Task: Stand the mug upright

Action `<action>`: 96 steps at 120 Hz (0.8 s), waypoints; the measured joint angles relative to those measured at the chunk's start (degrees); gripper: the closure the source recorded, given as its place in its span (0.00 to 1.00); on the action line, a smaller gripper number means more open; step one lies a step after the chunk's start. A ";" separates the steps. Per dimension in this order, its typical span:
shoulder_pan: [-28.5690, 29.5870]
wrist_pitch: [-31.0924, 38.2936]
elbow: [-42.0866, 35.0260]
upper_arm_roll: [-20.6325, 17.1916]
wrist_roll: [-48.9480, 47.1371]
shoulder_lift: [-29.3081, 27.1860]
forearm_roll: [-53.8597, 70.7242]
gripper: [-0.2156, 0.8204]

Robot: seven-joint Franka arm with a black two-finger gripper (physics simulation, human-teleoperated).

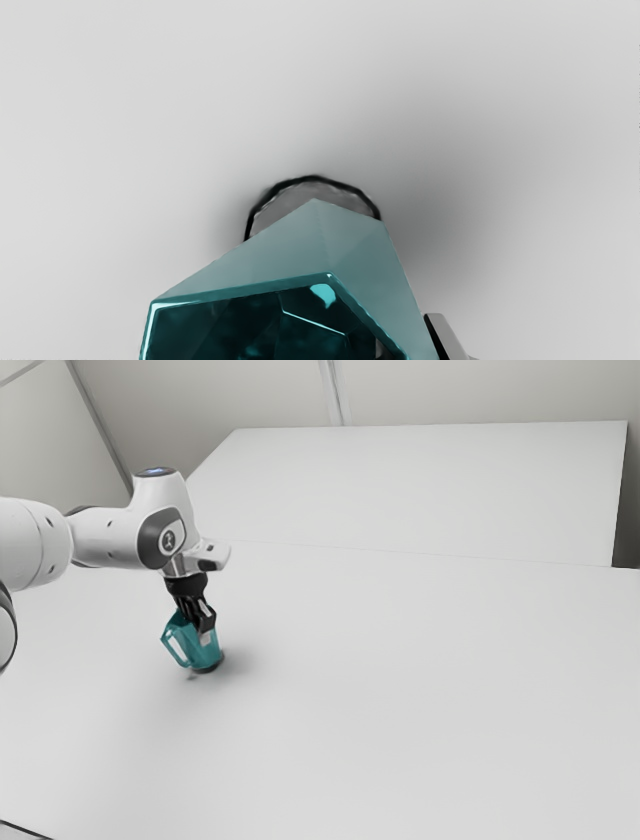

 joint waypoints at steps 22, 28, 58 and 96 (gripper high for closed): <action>0.03 -0.36 -0.08 -0.28 -1.55 -0.02 -0.39 0.68; 0.00 -0.46 -0.07 -0.42 -1.90 -0.11 -0.51 0.64; -0.01 -1.50 0.25 -0.61 -3.24 -2.82 -1.93 0.36; -0.02 -8.33 7.87 -0.53 -7.63 -5.63 -5.27 0.24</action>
